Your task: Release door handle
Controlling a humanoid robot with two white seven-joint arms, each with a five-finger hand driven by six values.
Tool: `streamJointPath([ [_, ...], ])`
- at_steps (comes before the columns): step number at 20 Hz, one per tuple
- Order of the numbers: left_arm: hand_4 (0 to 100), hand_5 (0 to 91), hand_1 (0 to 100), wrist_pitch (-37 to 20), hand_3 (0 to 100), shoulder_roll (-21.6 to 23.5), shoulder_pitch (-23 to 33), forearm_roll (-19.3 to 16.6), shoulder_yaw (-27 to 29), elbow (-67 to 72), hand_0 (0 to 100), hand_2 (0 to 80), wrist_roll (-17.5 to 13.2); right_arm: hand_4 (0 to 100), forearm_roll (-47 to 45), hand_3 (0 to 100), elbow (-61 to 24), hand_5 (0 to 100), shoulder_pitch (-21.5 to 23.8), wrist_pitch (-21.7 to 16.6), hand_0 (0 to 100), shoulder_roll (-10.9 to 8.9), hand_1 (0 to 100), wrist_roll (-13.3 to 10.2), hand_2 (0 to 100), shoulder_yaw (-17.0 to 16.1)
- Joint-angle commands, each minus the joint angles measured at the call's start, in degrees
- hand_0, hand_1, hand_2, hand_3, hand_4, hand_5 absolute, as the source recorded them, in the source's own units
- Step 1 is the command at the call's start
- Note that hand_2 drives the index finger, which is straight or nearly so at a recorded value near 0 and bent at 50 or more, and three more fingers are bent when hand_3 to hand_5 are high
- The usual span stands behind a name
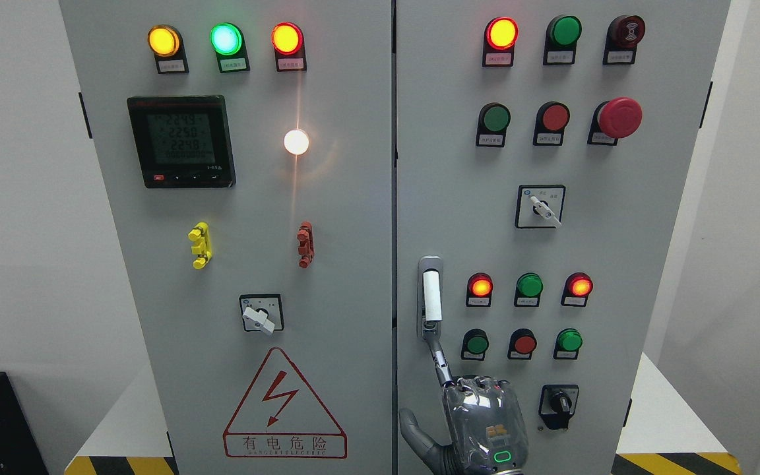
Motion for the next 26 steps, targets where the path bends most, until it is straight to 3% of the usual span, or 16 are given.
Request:
streamJointPath([
  [1,0,0.0,56,0.01,0,0.0,-1.5,0.06,0.0,1.67,12,0.0,0.05,99,-0.04,100,-1.01,100,-0.19,-0.07,34,0.0,24,-0.16,4,0.11],
  [9,0,0.0,56,0.01,0,0.0,-1.5,-0.03,0.0,1.67,12,0.0,0.05,97,-0.13,98,-1.71,100,-0.1,-0.07,34,0.0,24,-0.25,4,0.2],
  [15,0,0.0,56,0.01,0,0.0,-1.5,-0.03,0.0,1.67,12,0.0,0.05,94,-0.13,91,-2.06,100,-0.1,-0.16,34,0.0,24,-0.25,15,0.11],
  [26,0,0.0,56,0.01,0,0.0,-1.5,-0.03,0.0,1.67,12,0.0,0.05,92,-0.22,84,-3.12,99,-0.28,-0.16,34,0.0,24,-0.25,19,0.11],
])
